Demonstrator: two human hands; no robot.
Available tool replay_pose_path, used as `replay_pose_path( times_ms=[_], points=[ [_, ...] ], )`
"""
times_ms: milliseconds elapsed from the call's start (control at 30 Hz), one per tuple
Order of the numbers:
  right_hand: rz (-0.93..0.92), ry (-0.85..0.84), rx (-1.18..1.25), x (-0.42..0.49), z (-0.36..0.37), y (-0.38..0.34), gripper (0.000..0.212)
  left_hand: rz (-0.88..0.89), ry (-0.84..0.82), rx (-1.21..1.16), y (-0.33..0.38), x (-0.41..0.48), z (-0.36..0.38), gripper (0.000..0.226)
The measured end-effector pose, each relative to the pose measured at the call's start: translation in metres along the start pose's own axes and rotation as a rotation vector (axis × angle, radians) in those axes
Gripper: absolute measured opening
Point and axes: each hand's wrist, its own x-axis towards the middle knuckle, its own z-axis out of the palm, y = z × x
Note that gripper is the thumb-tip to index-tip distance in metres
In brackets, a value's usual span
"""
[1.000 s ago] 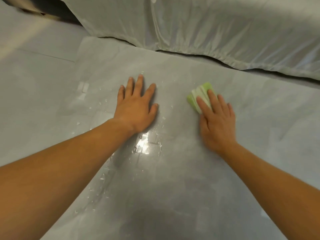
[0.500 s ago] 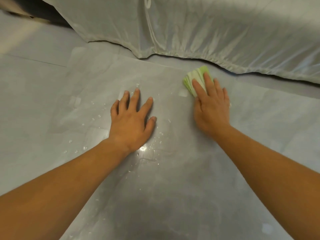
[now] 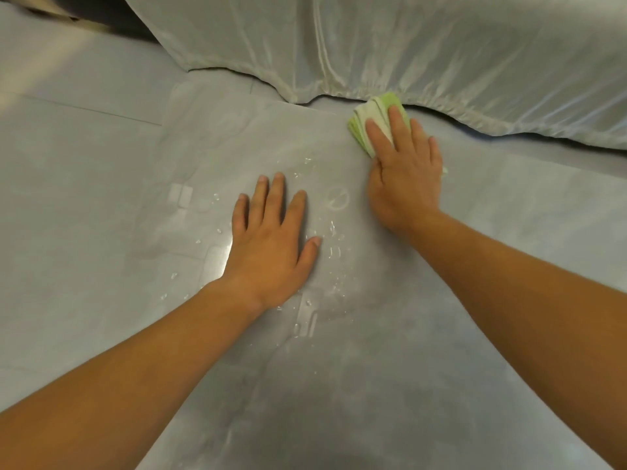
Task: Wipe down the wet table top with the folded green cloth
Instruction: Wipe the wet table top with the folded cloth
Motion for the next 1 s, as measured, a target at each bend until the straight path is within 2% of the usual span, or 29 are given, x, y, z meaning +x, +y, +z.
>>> replay_pose_path(
  times_ms=[100, 167, 233, 300, 400, 467, 567, 633, 700, 767, 900, 933, 1000],
  points=[
    [-0.168, 0.007, -0.034, -0.043, 0.008, -0.007, 0.058, 0.013, -0.008, -0.028, -0.007, -0.002, 0.0, 0.069],
    [-0.334, -0.052, -0.047, -0.086, 0.011, 0.0, 0.056, 0.026, -0.023, -0.053, -0.01, -0.001, -0.002, 0.069],
    [-0.411, -0.117, -0.049, -0.095, 0.008, 0.01, 0.054, 0.034, -0.029, -0.061, -0.014, -0.002, -0.003, 0.07],
    [-0.35, -0.083, -0.051, -0.07, 0.005, 0.01, 0.053, 0.048, -0.027, -0.062, -0.017, -0.003, -0.003, 0.072],
    [-0.084, -0.034, -0.021, -0.028, 0.006, -0.014, 0.056, 0.057, -0.014, -0.063, -0.019, -0.003, 0.001, 0.072],
    [-0.029, -0.018, -0.005, -0.031, 0.01, -0.029, 0.057, 0.059, -0.012, -0.077, -0.02, -0.003, 0.002, 0.072],
    [-0.25, -0.023, -0.029, -0.09, 0.017, -0.026, 0.056, 0.075, 0.006, -0.086, -0.02, -0.008, -0.001, 0.073],
    [-0.416, -0.093, -0.061, -0.131, 0.017, -0.013, 0.055, 0.08, 0.05, -0.074, -0.018, -0.019, -0.001, 0.072],
    [-0.489, -0.13, -0.065, -0.133, 0.011, 0.003, 0.054, 0.082, 0.054, -0.053, -0.017, -0.034, 0.002, 0.07],
    [-0.432, -0.105, -0.074, -0.113, 0.01, 0.01, 0.054, 0.102, 0.025, -0.011, -0.018, -0.047, 0.007, 0.069],
    [-0.096, -0.009, 0.007, -0.086, 0.015, -0.012, 0.056, 0.105, -0.02, 0.032, -0.019, -0.059, 0.016, 0.071],
    [-0.055, 0.018, 0.019, -0.096, 0.019, -0.021, 0.057, 0.108, -0.025, 0.023, -0.019, -0.059, 0.016, 0.072],
    [-0.101, 0.033, 0.016, -0.139, 0.028, -0.037, 0.059, 0.114, -0.037, 0.01, -0.021, -0.059, 0.017, 0.072]
  ],
)
